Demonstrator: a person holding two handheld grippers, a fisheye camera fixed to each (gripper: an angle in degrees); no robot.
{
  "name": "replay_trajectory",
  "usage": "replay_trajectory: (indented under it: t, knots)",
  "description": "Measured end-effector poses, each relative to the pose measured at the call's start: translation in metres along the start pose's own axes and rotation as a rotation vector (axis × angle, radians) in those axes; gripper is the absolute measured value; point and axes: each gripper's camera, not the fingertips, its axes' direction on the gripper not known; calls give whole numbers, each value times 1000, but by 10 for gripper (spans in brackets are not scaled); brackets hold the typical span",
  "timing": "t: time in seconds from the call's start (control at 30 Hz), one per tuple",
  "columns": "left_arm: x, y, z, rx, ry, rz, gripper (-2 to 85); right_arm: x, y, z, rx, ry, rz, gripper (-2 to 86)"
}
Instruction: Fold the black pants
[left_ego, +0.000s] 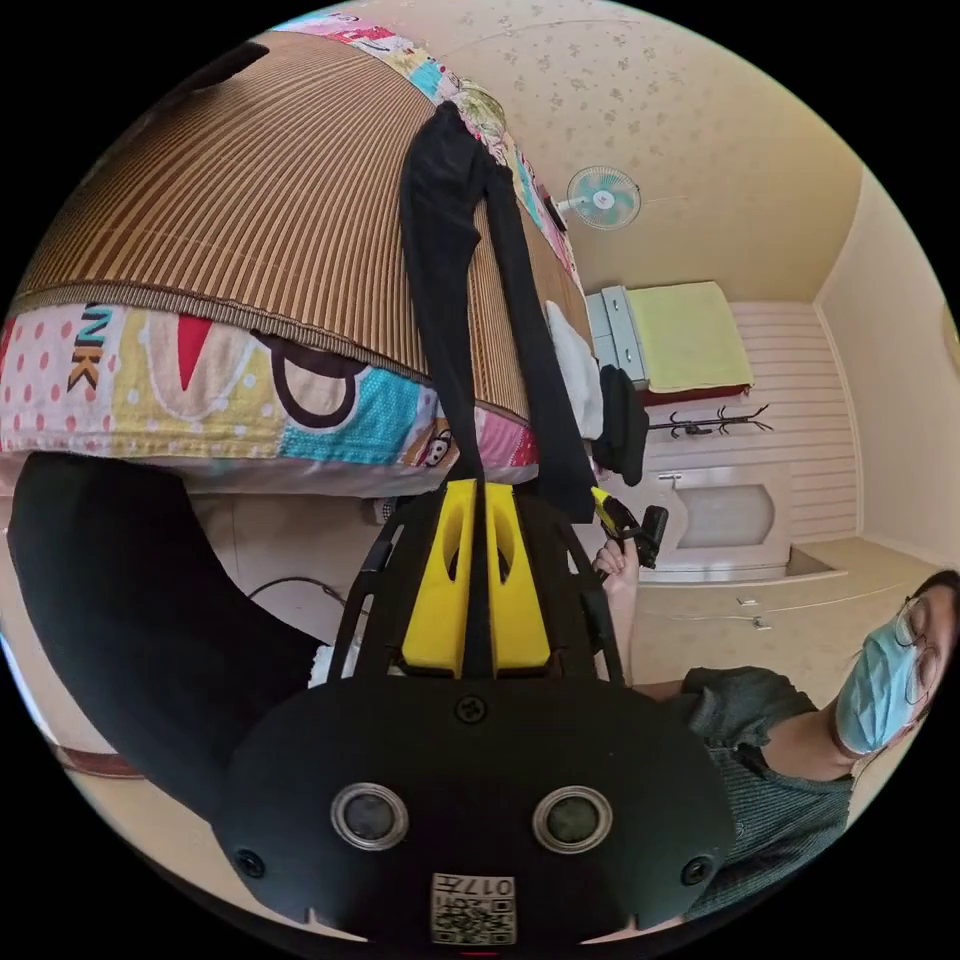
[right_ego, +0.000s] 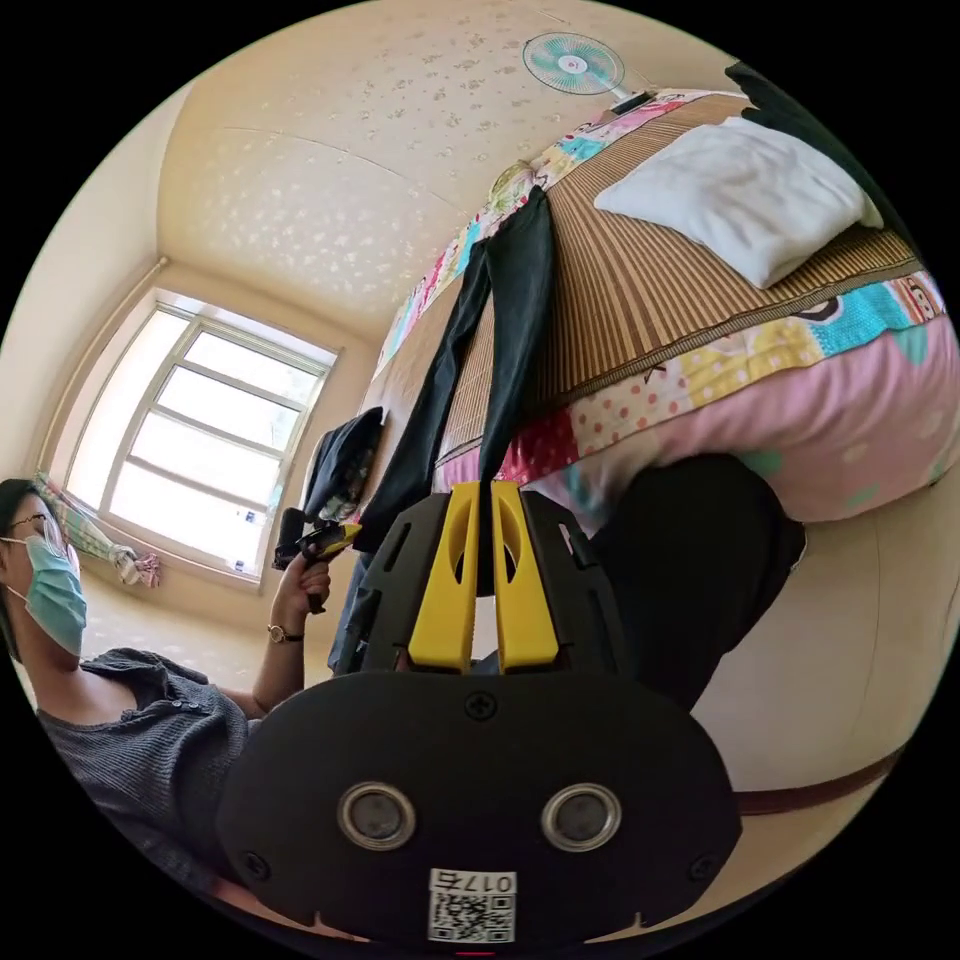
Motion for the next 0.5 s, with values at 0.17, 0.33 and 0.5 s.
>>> replay_trajectory:
  t: [0.17,0.33,0.5]
  knots:
    - [16,27,-5,72,-247,27,56,-49,-3,-1,3,236,-129,28]
    - [56,15,5,101,-116,178,77,-119,-16,41,-88,151,-405,29]
    - [86,-34,79,-75,97,243,133,-149,-30,103,-269,124,-501,28]
